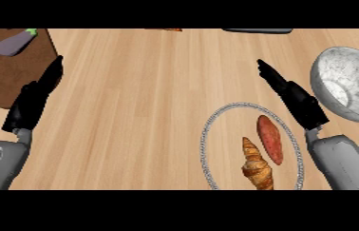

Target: Pick the croissant from the placemat and place it in the bowl

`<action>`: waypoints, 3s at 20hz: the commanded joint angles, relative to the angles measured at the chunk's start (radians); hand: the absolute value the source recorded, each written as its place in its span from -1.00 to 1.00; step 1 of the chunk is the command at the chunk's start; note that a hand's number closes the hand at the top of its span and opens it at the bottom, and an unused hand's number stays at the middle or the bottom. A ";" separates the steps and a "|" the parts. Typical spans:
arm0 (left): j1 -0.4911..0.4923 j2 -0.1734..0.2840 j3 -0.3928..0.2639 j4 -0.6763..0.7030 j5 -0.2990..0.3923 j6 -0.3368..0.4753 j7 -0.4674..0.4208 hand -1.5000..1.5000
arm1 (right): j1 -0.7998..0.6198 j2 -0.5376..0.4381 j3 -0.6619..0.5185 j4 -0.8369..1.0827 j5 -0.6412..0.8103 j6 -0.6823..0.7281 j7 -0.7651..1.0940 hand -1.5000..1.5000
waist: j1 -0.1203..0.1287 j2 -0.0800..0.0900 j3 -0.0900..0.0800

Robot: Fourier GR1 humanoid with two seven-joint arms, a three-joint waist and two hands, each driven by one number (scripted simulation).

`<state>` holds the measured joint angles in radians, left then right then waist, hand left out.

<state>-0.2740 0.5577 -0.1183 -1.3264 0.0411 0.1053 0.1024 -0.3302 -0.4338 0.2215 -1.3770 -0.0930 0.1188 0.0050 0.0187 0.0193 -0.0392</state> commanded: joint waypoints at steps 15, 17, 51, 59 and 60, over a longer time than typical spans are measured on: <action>-0.010 -0.153 0.014 -0.145 0.007 0.148 -0.008 0.00 | 0.039 -0.170 -0.179 0.308 -0.223 0.762 -0.761 -1.00 | 0.011 -0.008 0.046; -0.012 -0.156 0.004 -0.176 -0.005 0.162 0.021 0.00 | 0.034 -0.226 -0.161 0.254 -0.139 0.737 -0.805 -1.00 | 0.005 -0.014 0.046; 0.038 -0.208 0.039 -0.282 -0.072 0.135 0.119 0.00 | -0.045 -0.300 0.413 -0.144 0.595 0.444 -0.496 -1.00 | -0.017 -0.021 0.039; 0.059 -0.261 0.054 -0.275 -0.137 0.132 0.073 0.00 | 0.011 -0.165 0.396 -0.064 0.740 0.428 -0.517 -1.00 | -0.017 -0.020 0.039; -0.015 -0.252 0.078 -0.188 -0.125 0.102 0.063 0.00 | -0.048 -0.111 0.381 0.060 0.759 0.407 -0.562 -1.00 | -0.015 -0.017 0.039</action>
<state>-0.2402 0.3282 -0.0446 -1.5640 -0.0625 0.2165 0.1678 -0.3583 -0.6323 0.6024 -1.4198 0.6007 0.5330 -0.5303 0.0027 0.0003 0.0000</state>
